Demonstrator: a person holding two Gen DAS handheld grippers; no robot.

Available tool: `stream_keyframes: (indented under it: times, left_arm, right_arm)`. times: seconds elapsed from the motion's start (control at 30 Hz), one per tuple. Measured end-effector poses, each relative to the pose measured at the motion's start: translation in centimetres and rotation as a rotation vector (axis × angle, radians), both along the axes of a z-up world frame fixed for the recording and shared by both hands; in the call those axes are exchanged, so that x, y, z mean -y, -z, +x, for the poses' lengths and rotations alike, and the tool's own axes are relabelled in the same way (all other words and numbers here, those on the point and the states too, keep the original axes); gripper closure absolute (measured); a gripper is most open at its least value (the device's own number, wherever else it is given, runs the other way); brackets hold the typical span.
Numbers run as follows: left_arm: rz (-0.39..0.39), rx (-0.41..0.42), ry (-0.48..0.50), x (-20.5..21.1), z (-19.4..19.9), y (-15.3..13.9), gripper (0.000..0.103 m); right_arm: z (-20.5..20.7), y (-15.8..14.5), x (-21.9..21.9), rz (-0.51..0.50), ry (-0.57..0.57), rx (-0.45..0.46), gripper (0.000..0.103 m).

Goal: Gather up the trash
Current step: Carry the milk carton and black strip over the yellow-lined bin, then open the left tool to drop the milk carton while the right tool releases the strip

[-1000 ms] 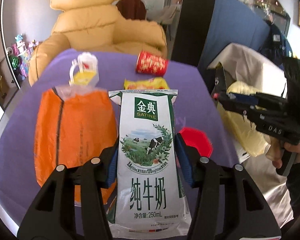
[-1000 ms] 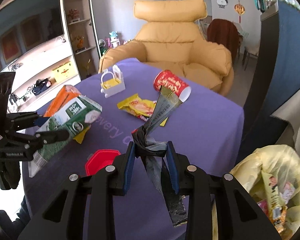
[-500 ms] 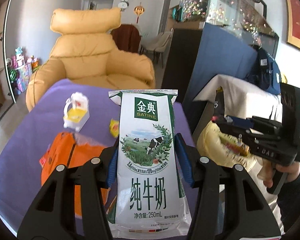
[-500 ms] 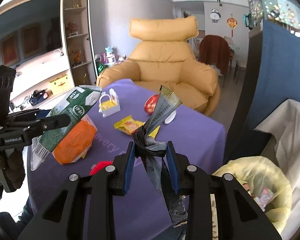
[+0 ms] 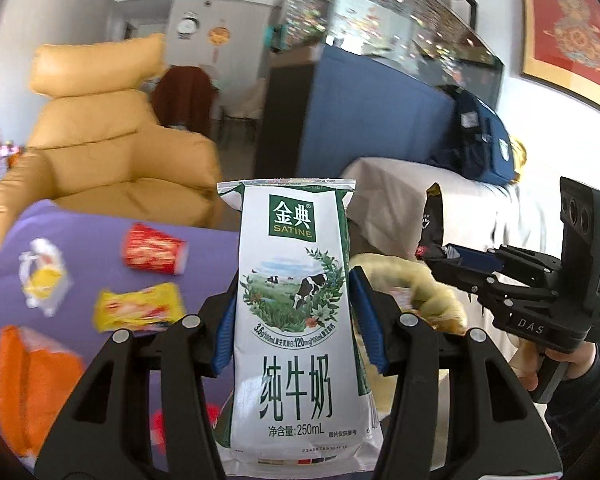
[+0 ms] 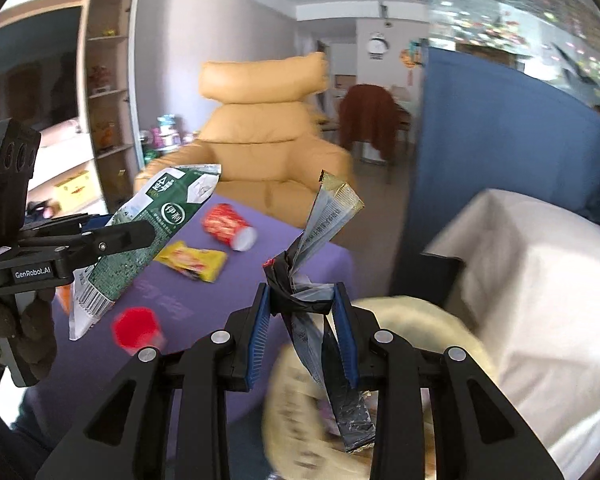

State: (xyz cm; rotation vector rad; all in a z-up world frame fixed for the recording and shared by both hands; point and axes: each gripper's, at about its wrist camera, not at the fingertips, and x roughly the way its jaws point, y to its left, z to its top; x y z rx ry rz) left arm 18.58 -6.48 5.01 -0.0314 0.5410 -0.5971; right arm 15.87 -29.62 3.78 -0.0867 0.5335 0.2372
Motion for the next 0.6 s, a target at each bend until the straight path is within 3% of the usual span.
stream_keyframes:
  times: [0.3,0.47,0.6]
  left_arm:
    - [-0.054,-0.125,0.154,9.5,4.1,3.6,0.054]
    - [-0.078,-0.243,0.176,13.0,6.0,7.3,0.054]
    - [-0.081,-0.263,0.195,15.4,7.0,8.4,0.054]
  right_arm:
    - [-0.7,1.9,9.1,0.023,0.187,-0.026,0.073]
    - [-0.7,3.6,11.6,0.051,0.238,-0.046,0.072]
    - [-0.4,4.9,13.0,0.093,0.263,-0.070,0.072]
